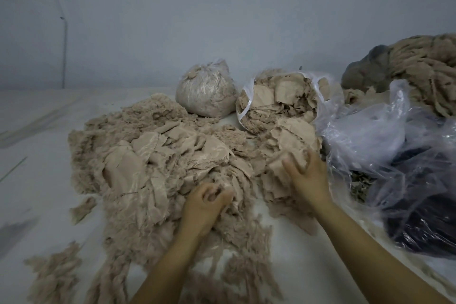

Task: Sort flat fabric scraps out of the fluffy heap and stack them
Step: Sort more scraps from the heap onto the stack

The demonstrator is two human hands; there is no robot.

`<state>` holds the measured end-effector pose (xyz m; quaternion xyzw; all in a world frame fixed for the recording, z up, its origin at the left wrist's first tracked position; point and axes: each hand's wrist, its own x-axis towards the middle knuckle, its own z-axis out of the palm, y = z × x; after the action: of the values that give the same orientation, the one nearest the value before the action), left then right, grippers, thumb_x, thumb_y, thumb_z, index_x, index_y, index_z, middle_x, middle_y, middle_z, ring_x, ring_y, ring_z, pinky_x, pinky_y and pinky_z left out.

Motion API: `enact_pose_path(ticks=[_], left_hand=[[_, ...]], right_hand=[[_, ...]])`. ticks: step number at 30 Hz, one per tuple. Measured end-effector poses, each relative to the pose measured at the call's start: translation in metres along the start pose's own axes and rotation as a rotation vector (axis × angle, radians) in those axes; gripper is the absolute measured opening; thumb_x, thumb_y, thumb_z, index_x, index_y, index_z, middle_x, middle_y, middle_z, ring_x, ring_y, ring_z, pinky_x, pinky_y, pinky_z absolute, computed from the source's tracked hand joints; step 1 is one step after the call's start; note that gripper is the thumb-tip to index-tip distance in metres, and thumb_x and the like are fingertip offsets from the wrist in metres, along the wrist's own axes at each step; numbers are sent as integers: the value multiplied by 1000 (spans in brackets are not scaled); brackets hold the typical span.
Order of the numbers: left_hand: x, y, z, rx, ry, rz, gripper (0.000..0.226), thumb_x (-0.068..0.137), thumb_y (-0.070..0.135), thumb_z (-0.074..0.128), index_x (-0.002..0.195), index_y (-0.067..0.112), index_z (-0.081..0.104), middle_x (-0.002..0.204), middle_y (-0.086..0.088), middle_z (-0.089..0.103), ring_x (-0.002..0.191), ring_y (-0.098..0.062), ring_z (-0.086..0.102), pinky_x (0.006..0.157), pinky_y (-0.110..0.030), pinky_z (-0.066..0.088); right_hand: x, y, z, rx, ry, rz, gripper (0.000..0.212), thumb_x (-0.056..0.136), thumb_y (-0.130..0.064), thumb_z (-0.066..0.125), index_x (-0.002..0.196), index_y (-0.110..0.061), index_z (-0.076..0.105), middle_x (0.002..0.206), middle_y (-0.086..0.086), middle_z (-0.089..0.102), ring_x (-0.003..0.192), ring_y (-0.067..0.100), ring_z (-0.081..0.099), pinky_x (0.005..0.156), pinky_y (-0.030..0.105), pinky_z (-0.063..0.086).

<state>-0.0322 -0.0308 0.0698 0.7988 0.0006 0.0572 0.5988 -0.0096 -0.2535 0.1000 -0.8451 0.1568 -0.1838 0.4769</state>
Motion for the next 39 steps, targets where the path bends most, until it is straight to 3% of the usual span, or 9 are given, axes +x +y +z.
enact_pose_path(ticks=[4,7,11,16,22,27,34,36,39], left_hand=[[3,0,8,-72,23,-118,25,91,19,58,72,2,54,69,-17,56,63,-21,51,67,-41,48],[8,4,8,-766,48,-338,22,90,-3,44,74,1,58,65,-14,65,58,-21,63,59,-32,56],[11,9,5,-907,142,-381,23,86,-14,35,76,2,48,52,-11,55,40,-13,55,37,-18,43],[10,7,-11,-818,162,-379,30,87,-14,28,90,8,47,51,-2,38,32,-3,29,28,-14,21],[-22,10,12,-707,43,-394,29,77,-17,35,94,4,44,48,-7,48,36,-13,44,35,-19,36],[-31,-3,18,-272,-14,-390,27,73,-16,31,83,9,35,43,-9,45,30,-12,33,32,-19,21],[-12,-22,8,-53,70,-350,24,72,-11,41,67,12,37,57,-6,38,54,-17,35,49,-27,27],[-7,-33,-3,-37,104,-383,26,77,-11,40,65,12,41,56,-5,43,54,-18,37,52,-31,26],[-7,-18,-1,-522,-228,-520,27,91,13,45,75,6,64,70,-13,66,54,-22,57,51,-28,44]], right_hand=[[-27,-5,19,34,-112,-158,19,90,-20,61,108,-23,58,106,-2,60,104,22,57,81,26,46],[-62,-2,49,103,-430,-253,19,88,-29,65,102,-38,56,101,-19,58,84,-1,58,70,8,43],[-78,6,82,-129,-533,-399,33,91,-24,58,123,-20,55,114,-6,57,100,9,55,81,14,39],[-71,10,83,-227,-475,-220,25,95,-7,46,107,-10,67,106,2,68,96,12,60,81,15,41],[-77,-23,88,538,-716,457,49,92,-46,55,54,-17,66,55,1,64,43,10,57,46,19,46],[-56,-24,90,1012,-257,619,16,99,-7,46,86,-5,57,74,11,61,63,20,57,57,32,50],[-50,-21,86,1216,-216,727,35,102,-20,41,131,-3,51,127,24,57,112,41,58,95,54,47],[-40,-25,72,1208,-212,683,36,102,-23,42,133,-6,50,128,22,58,101,40,63,86,52,52],[-46,-32,65,1124,-311,678,35,101,-21,44,129,-1,52,122,23,61,78,33,67,62,40,56]])
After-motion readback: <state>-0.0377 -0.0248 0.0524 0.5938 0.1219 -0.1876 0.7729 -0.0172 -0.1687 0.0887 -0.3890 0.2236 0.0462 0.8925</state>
